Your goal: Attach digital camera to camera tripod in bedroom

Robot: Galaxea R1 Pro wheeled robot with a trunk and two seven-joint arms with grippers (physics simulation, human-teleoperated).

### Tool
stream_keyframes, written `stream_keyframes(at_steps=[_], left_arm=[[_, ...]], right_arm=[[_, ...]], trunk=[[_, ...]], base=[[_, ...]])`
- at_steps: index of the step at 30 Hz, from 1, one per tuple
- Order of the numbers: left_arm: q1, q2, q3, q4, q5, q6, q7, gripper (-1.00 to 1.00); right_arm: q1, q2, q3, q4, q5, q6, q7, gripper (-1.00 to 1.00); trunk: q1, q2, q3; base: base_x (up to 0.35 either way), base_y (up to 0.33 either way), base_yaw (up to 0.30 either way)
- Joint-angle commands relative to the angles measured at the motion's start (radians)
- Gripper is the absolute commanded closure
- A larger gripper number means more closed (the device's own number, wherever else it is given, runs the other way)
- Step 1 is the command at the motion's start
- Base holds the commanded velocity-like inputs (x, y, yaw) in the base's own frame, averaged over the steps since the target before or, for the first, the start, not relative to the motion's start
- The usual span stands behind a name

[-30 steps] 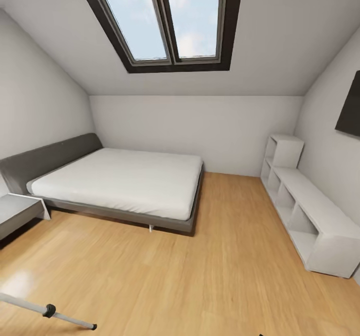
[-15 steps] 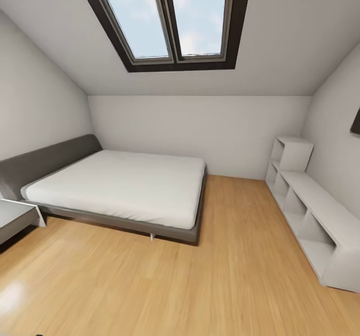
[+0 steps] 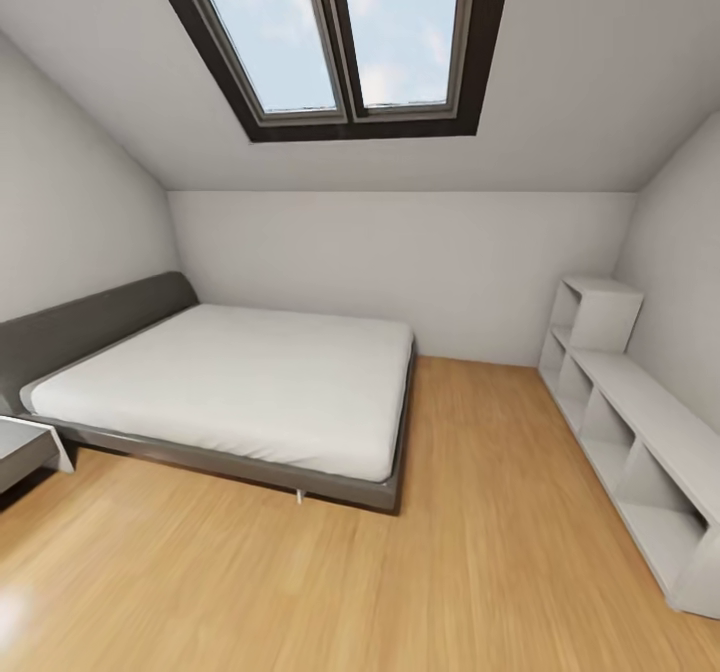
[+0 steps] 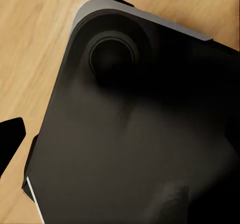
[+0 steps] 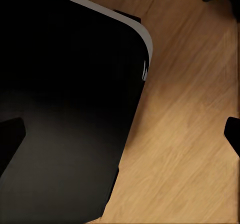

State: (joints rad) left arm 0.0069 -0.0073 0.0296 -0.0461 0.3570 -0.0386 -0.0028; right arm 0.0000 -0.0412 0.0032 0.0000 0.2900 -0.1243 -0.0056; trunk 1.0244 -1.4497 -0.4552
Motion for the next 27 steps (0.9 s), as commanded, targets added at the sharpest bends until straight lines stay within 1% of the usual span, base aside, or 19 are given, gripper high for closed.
stream_keyframes(at_steps=[1, 27], left_arm=[[0.001, 0.0, 0.003, -0.002, 0.004, -0.001, 0.0, -1.0], [0.001, 0.0, 0.003, -0.002, 0.004, -0.003, 0.0, -1.0]], right_arm=[[0.0, 0.0, 0.0, 0.0, 0.005, -0.003, 0.0, -1.0], [0.0, 0.0, 0.0, 0.0, 0.007, -0.004, -0.001, -1.0]], trunk=[[0.001, 0.0, -0.001], [0.001, 0.0, -0.001]], base=[[0.324, 0.0, 0.0], [0.324, 0.0, 0.0]])
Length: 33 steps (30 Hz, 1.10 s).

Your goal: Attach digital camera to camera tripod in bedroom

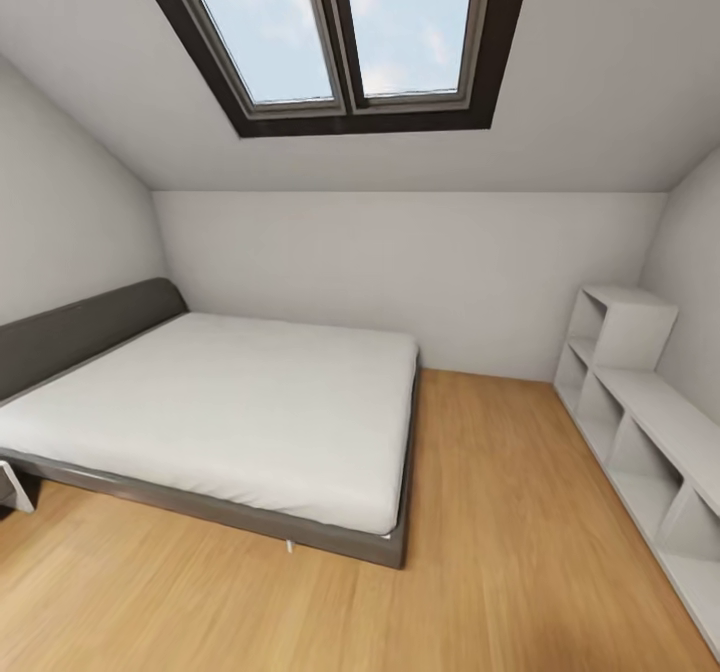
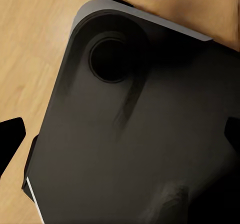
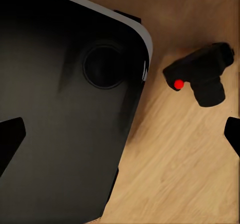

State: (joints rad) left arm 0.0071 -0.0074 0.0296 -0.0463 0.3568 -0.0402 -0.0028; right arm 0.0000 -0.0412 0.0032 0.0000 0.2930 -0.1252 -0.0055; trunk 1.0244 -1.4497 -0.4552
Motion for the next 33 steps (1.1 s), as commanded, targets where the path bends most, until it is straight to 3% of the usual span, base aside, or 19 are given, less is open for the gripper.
stream_keyframes(at_steps=[1, 8, 25, 33], left_arm=[[0.001, 0.0, 0.003, -0.002, 0.004, -0.001, 0.0, -1.0], [0.001, 0.0, 0.003, -0.002, 0.004, -0.001, 0.0, -1.0], [0.0, 0.0, 0.002, -0.003, 0.006, -0.001, 0.0, -1.0], [0.0, 0.001, 0.0, -0.003, 0.007, -0.003, -0.002, -1.0]], right_arm=[[0.0, 0.0, 0.0, 0.0, 0.004, -0.003, -0.001, -1.0], [0.0, 0.0, 0.0, 0.0, 0.005, -0.003, -0.001, -1.0], [0.0, 0.001, 0.0, 0.0, 0.004, -0.002, -0.001, -1.0], [0.0, 0.001, 0.0, 0.0, 0.003, -0.002, -0.001, -1.0]], trunk=[[0.001, 0.0, -0.001], [0.001, 0.0, -0.001], [0.001, 0.0, -0.001], [0.001, 0.0, -0.001]], base=[[0.321, 0.0, 0.0], [0.289, 0.0, 0.0], [0.024, 0.0, 0.0], [0.278, 0.0, 0.0]])
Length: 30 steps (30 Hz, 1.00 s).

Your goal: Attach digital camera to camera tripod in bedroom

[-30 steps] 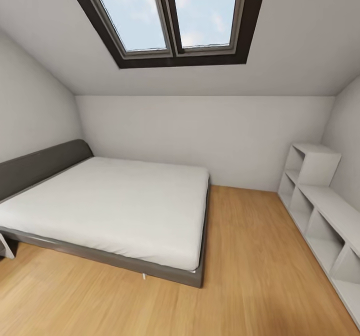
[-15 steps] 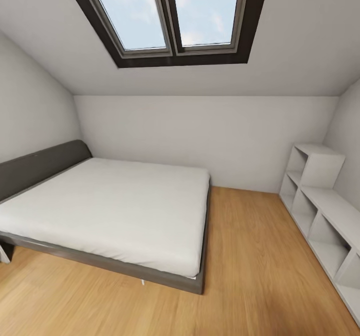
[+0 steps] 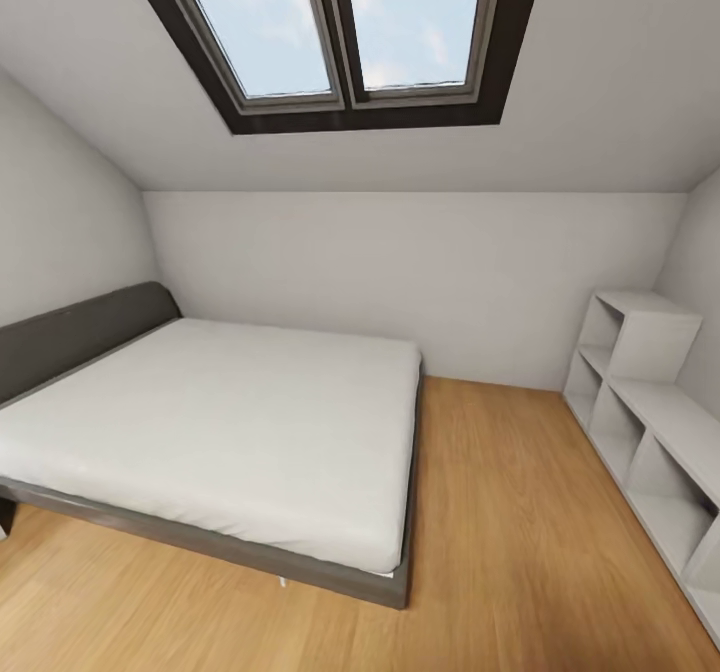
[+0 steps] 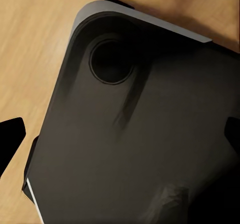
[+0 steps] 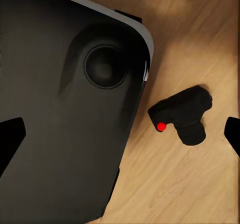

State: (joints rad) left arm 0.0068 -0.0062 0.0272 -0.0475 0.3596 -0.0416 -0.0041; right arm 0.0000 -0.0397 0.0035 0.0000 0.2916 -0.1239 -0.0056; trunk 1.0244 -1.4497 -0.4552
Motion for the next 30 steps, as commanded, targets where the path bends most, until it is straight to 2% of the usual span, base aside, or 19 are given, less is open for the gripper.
stream_keyframes(at_steps=[1, 19, 30], left_arm=[[0.001, 0.0, 0.002, -0.002, 0.004, -0.001, 0.0, -1.0], [0.001, -0.001, 0.002, -0.002, 0.004, 0.0, -0.001, -1.0], [0.001, -0.002, 0.003, -0.002, 0.003, -0.001, 0.0, -1.0]], right_arm=[[0.0, 0.0, 0.0, 0.0, 0.004, -0.003, -0.001, -1.0], [0.0, 0.001, -0.003, 0.0, 0.001, -0.005, -0.001, -1.0], [0.0, 0.001, -0.007, 0.0, -0.001, -0.004, -0.001, -1.0]], trunk=[[0.001, 0.0, -0.001], [0.001, 0.0, -0.001], [0.001, 0.0, -0.001]], base=[[0.314, 0.0, 0.0], [0.321, 0.0, -0.006], [0.302, 0.0, -0.197]])
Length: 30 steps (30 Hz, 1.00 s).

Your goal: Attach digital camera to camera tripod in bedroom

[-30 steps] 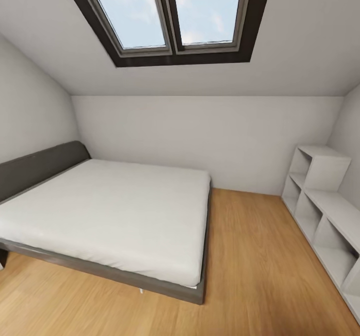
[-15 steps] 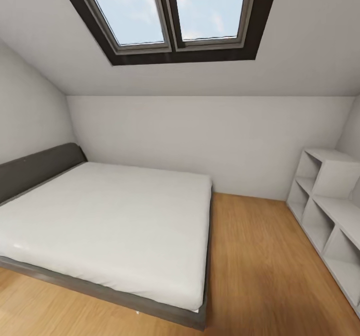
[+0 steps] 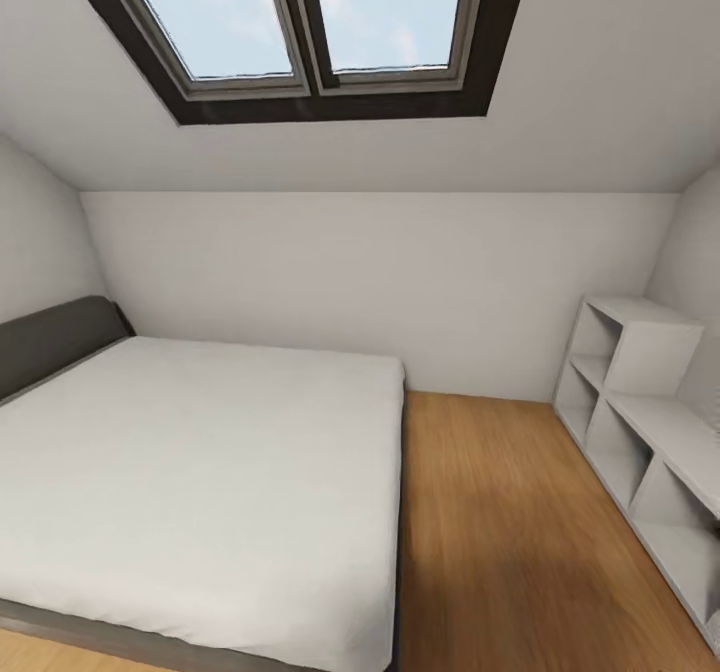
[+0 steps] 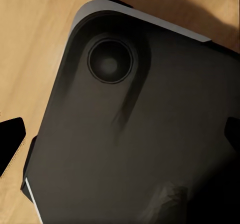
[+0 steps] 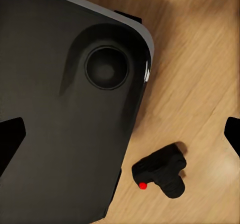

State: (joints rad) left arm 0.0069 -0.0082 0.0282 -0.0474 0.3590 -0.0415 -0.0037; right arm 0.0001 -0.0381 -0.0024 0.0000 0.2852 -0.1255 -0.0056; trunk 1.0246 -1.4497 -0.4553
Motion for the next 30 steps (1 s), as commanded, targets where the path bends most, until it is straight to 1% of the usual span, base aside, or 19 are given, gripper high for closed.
stream_keyframes(at_steps=[1, 9, 19, 30], left_arm=[[0.001, 0.0, 0.002, -0.002, 0.004, -0.001, 0.0, -1.0], [0.001, -0.001, 0.004, -0.002, 0.004, -0.001, 0.001, -1.0], [0.0, 0.0, 0.01, -0.002, 0.005, 0.0, 0.001, -1.0], [0.001, -0.001, 0.01, -0.002, 0.005, 0.0, 0.001, -1.0]], right_arm=[[0.0, 0.0, -0.001, 0.0, 0.005, -0.003, -0.001, -1.0], [0.0, 0.0, -0.002, 0.0, 0.005, -0.003, -0.001, -1.0], [0.0, 0.0, -0.002, 0.0, 0.005, -0.003, -0.001, -1.0], [0.0, 0.0, -0.002, 0.0, 0.005, -0.002, -0.001, -1.0]], trunk=[[0.0, 0.0, -0.001], [0.0, 0.0, -0.001], [0.0, 0.0, -0.001], [0.0, 0.0, -0.001]], base=[[0.172, 0.0, -0.242], [0.071, 0.0, -0.248], [0.01, 0.0, -0.252], [0.0, 0.0, -0.253]])
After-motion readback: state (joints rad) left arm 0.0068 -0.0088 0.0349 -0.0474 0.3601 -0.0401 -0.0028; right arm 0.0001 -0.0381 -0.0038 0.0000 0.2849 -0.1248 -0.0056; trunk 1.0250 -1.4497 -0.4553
